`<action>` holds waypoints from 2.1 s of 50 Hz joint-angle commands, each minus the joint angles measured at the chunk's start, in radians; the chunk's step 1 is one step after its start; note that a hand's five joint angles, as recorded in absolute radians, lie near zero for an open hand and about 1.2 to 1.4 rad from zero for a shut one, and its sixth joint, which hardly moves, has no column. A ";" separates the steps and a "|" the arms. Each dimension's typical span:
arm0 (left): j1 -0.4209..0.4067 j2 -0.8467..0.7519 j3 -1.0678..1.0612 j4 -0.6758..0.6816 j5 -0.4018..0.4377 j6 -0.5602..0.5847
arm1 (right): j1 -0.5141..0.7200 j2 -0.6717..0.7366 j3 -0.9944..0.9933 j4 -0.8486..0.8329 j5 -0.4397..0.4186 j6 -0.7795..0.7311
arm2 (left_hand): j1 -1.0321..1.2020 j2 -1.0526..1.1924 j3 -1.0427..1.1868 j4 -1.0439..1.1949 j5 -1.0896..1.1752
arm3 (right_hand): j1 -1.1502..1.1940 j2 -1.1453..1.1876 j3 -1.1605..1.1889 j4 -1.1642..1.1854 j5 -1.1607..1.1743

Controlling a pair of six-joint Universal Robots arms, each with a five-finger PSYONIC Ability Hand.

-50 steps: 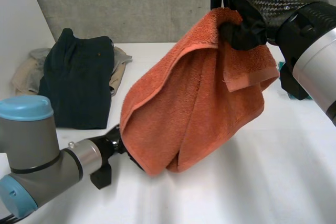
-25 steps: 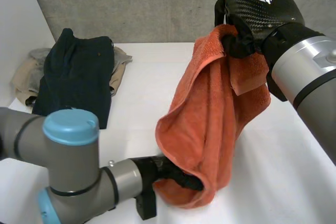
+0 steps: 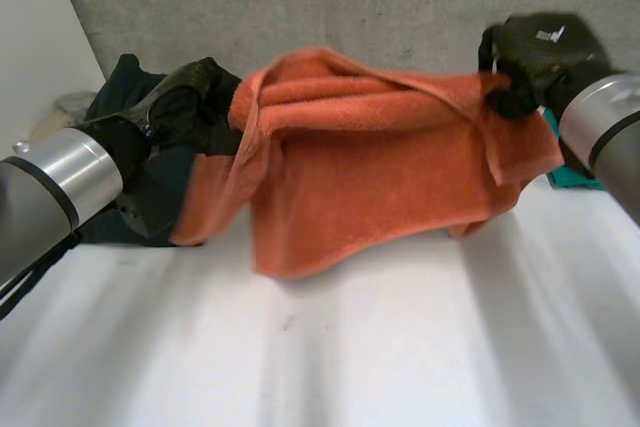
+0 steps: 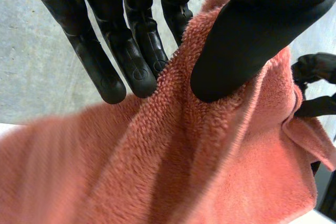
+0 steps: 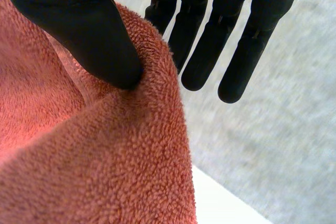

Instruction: Fold the laundry.

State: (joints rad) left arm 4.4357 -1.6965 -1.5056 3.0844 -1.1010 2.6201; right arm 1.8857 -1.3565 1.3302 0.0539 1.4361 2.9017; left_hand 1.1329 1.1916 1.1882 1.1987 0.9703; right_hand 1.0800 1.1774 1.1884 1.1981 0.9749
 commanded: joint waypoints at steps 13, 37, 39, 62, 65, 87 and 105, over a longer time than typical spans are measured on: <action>-0.253 -0.545 0.330 -0.036 -0.353 0.610 | -0.011 0.479 -0.164 -0.092 0.128 -0.168 | -0.315 -0.374 -0.370 -0.381 -0.327 | -0.537 -0.634 -0.645 -0.655 -0.606; -0.030 0.027 -0.322 0.054 -0.223 0.616 | -0.060 0.139 0.176 0.043 0.046 -0.144 | -0.905 -0.964 -0.960 -0.971 -0.917 | -0.697 -0.794 -0.805 -0.815 -0.766; -0.019 0.031 -0.366 0.075 -0.211 0.636 | -0.059 0.158 0.207 -0.031 0.030 -0.156 | -0.905 -0.963 -0.960 -0.971 -0.917 | -0.668 -0.765 -0.776 -0.786 -0.737; -0.019 -0.038 -0.446 0.168 -0.184 0.609 | -0.030 0.412 0.079 -0.395 0.101 -0.331 | -0.893 -0.952 -0.948 -0.959 -0.905 | 0.316 0.219 0.208 0.198 0.247; -0.032 -0.057 -0.443 0.183 -0.201 0.613 | -0.011 0.306 0.109 -0.349 0.067 -0.297 | -0.893 -0.952 -0.948 -0.959 -0.905 | 0.316 0.219 0.208 0.198 0.247; -0.127 -0.206 -0.352 0.197 -0.365 0.502 | 0.021 -0.177 -0.020 0.099 -0.147 0.048 | -0.887 -0.946 -0.942 -0.953 -0.899 | 0.316 0.219 0.208 0.198 0.247; -0.182 -0.268 -0.305 0.238 -0.405 0.509 | -0.125 -0.414 -0.128 -0.011 -0.230 0.436 | -0.902 -0.961 -0.957 -0.968 -0.914 | 0.316 0.219 0.208 0.198 0.247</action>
State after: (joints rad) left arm 4.2781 -1.9253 -1.8346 3.3094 -1.4993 3.1239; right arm 1.7961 -1.7366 1.2215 0.0572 1.2288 3.2773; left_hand 0.1902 0.2065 0.2107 0.2029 0.0492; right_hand 1.1122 1.1826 1.1871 1.1981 1.0161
